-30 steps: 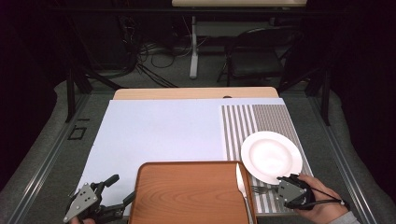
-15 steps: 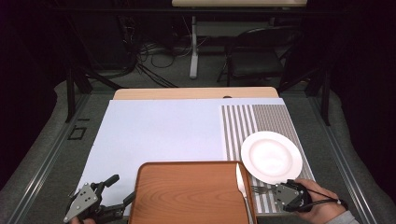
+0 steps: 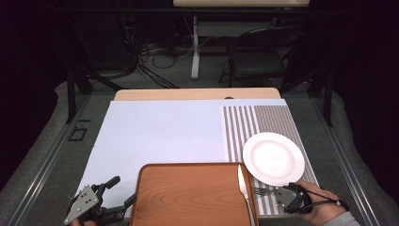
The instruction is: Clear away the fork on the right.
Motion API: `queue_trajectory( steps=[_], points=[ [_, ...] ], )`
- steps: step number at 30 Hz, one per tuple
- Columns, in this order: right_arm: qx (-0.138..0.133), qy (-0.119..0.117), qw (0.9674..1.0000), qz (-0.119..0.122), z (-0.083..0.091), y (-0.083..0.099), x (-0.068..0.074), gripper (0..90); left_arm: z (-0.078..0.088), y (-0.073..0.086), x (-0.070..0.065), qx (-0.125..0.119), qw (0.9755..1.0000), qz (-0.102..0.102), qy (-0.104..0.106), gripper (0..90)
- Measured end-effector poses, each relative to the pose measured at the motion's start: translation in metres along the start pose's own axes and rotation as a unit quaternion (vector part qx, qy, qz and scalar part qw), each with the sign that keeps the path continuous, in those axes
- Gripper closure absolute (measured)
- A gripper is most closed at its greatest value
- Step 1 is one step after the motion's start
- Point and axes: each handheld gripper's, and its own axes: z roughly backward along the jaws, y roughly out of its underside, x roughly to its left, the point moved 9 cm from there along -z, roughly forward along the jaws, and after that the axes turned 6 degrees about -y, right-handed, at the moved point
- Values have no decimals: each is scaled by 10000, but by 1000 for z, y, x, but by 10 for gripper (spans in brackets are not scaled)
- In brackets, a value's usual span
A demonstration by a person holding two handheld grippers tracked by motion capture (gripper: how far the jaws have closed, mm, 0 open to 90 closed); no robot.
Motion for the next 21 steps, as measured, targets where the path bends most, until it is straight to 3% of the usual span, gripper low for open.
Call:
queue_trajectory(
  steps=[10, 21],
  points=[
    [76, -146, 9997, -172, -1, 12, 0, 773, -1, 0, 0, -4, 10000, 0, 6, 158],
    [99, -118, 9999, 22, -2, 22, -4, 772, -1, 0, -1, 11, 10000, -11, 9, 158]
  ],
)
